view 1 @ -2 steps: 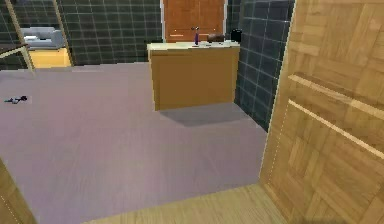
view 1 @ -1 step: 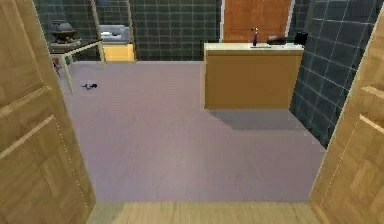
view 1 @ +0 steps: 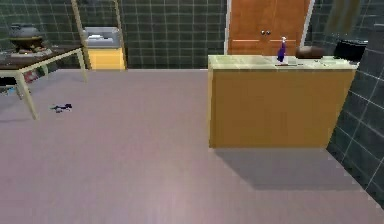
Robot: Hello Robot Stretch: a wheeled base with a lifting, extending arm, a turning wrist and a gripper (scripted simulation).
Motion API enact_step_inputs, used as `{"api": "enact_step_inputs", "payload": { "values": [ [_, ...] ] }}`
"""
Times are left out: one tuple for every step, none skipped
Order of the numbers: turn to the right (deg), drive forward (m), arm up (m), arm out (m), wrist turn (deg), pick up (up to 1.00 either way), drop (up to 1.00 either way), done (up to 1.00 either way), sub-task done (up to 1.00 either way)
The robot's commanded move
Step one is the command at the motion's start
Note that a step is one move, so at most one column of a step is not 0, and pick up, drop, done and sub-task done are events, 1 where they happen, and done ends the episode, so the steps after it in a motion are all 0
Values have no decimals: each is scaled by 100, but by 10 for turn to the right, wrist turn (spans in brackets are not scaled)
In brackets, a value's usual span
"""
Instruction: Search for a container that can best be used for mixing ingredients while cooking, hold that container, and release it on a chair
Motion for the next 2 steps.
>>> {"api": "enact_step_inputs", "payload": {
  "values": [
    [0, 50, 0, 0, 0, 0, 0, 0, 0],
    [-450, 0, 0, 0, 0, 0, 0, 0, 0]
  ]
}}
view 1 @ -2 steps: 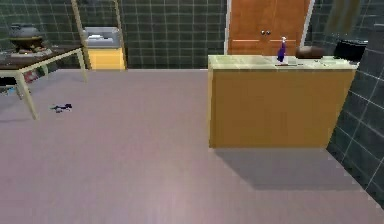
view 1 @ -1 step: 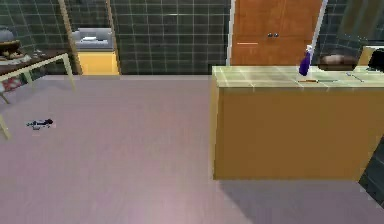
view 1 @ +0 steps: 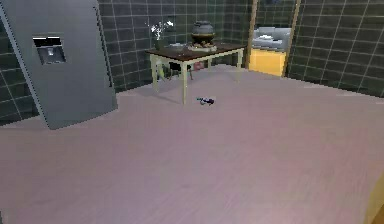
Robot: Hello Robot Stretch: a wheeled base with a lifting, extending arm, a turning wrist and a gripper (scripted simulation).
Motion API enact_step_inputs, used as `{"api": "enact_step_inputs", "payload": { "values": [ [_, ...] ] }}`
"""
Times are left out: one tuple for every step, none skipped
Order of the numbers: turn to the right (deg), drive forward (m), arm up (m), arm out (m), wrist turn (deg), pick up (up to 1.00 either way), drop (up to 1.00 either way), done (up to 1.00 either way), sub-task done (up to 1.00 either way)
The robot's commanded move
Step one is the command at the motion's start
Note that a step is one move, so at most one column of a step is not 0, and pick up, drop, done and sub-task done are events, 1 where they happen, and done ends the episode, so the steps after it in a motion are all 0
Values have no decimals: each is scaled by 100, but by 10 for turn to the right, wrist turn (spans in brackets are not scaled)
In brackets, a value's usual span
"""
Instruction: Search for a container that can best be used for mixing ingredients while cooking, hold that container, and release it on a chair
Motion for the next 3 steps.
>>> {"api": "enact_step_inputs", "payload": {
  "values": [
    [-240, 0, 0, 0, 0, 0, 0, 0, 0],
    [0, 35, 0, 0, 0, 0, 0, 0, 0],
    [150, 0, 0, 0, 0, 0, 0, 0, 0]
  ]
}}
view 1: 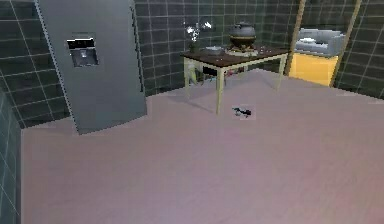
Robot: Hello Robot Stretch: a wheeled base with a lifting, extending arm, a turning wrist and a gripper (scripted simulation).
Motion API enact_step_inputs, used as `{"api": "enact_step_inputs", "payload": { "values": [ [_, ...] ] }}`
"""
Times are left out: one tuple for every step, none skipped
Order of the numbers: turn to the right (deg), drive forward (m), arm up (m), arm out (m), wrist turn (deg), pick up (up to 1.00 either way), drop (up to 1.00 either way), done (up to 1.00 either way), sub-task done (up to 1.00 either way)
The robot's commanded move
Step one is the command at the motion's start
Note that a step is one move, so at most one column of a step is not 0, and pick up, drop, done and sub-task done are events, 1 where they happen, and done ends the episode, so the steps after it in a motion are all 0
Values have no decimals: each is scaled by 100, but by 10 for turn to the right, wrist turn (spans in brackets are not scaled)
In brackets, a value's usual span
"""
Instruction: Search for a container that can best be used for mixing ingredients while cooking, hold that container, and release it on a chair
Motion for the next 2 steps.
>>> {"api": "enact_step_inputs", "payload": {
  "values": [
    [0, 100, 0, 0, 0, 0, 0, 0, 0],
    [0, 100, 0, 0, 0, 0, 0, 0, 0]
  ]
}}
